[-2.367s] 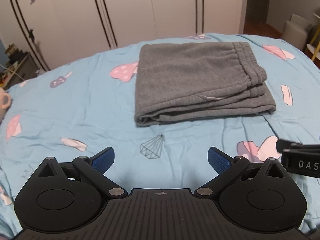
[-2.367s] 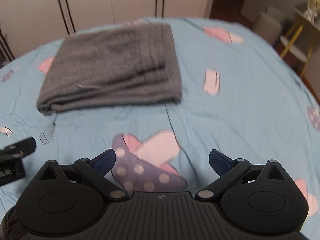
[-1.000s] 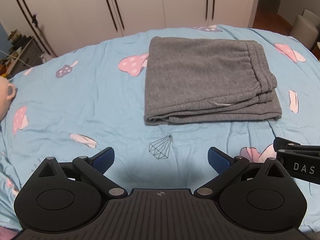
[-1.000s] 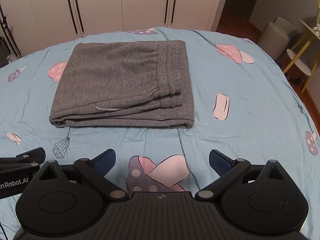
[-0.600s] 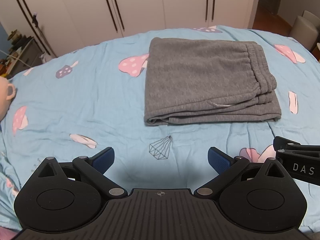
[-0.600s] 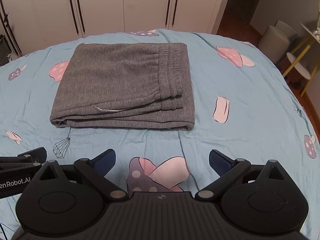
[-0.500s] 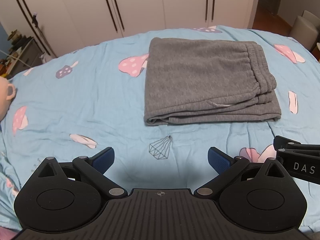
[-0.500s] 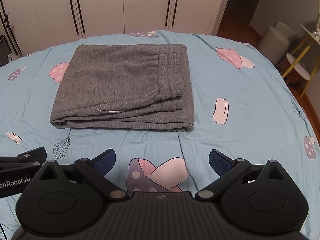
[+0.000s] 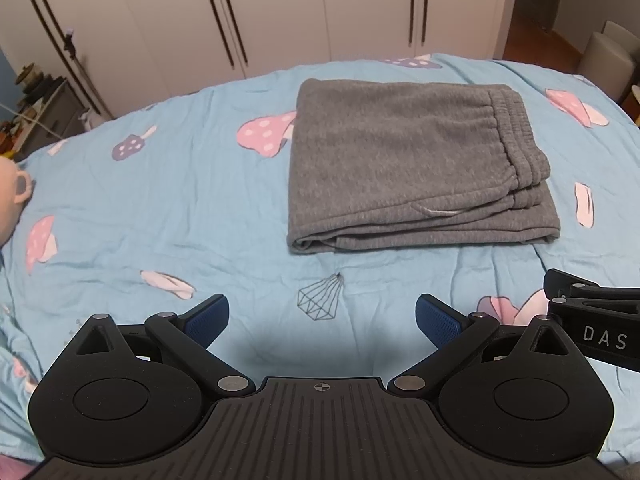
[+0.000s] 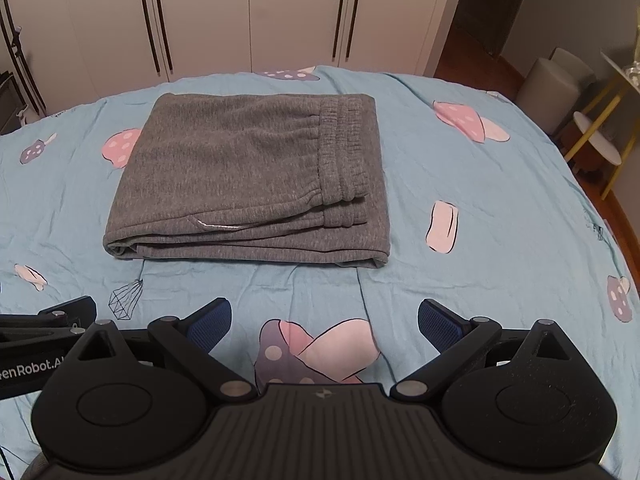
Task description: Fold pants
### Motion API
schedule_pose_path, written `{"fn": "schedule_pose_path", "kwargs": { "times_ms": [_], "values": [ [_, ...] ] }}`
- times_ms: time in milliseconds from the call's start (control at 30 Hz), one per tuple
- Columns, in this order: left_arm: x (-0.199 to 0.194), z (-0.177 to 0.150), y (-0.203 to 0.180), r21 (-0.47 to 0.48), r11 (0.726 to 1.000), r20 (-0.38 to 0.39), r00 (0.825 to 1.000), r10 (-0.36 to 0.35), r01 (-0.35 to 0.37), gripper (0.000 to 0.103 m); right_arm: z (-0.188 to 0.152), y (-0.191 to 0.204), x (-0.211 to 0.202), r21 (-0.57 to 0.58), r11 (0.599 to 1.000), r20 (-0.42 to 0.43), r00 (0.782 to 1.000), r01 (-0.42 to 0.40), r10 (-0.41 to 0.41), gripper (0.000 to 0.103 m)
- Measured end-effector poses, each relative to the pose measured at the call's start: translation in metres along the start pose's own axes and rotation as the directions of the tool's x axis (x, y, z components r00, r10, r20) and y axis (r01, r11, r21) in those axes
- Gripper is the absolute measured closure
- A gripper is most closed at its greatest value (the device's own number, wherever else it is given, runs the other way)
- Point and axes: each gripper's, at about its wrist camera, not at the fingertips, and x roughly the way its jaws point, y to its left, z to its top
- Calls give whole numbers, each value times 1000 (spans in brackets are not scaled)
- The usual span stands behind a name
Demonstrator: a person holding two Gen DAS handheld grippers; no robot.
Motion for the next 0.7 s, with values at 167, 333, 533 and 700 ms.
{"fn": "schedule_pose_path", "kwargs": {
  "times_ms": [167,333,533,700],
  "values": [
    [0,0,0,2,1000,1,1000,2,-2,1,0,0,-2,-3,1000,6,1000,-1,1,3],
    [0,0,0,2,1000,3,1000,1,-1,1,0,0,-3,-8,1000,13,1000,-2,2,3],
    [-1,0,0,-1,1000,2,1000,3,-3,1,0,0,-3,-11,1000,13,1000,-2,3,3],
    [-2,0,1,1,1000,2,1000,3,-3,1,-1,1,-3,-11,1000,12,1000,-3,3,3]
  ]
}}
